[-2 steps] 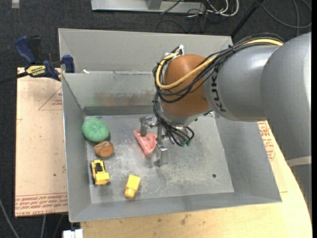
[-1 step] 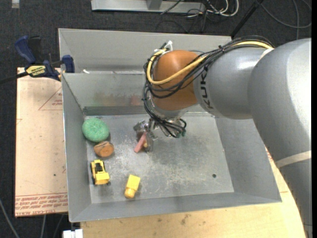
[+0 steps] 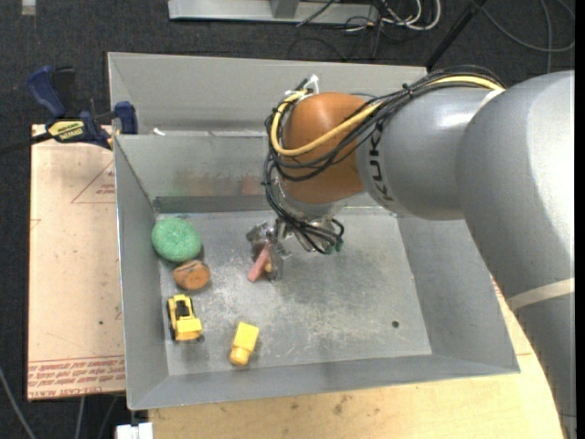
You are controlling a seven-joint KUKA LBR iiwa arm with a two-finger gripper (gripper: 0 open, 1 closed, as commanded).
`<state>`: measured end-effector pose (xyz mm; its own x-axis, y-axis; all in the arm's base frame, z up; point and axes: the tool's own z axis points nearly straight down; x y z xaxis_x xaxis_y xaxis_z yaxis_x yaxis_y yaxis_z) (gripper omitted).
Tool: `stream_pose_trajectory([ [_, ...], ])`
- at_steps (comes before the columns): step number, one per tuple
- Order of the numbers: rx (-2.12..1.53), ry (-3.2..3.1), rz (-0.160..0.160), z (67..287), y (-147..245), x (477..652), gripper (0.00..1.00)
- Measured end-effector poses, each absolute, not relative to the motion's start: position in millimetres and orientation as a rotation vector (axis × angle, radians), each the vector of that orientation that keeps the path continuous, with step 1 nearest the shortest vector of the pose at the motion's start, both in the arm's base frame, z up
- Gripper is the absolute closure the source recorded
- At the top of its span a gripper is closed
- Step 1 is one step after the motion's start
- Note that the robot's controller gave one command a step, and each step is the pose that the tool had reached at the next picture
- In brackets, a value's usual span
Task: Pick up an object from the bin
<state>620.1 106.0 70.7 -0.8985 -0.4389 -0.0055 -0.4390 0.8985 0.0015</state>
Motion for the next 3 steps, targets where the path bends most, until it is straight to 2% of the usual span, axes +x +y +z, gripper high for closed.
stream_pose_trajectory([
  [2,-0.707,3.056,0.005,71,106,620.1,1.0],
  [3,-0.741,3.039,0.0,255,114,634.3,1.0],
])
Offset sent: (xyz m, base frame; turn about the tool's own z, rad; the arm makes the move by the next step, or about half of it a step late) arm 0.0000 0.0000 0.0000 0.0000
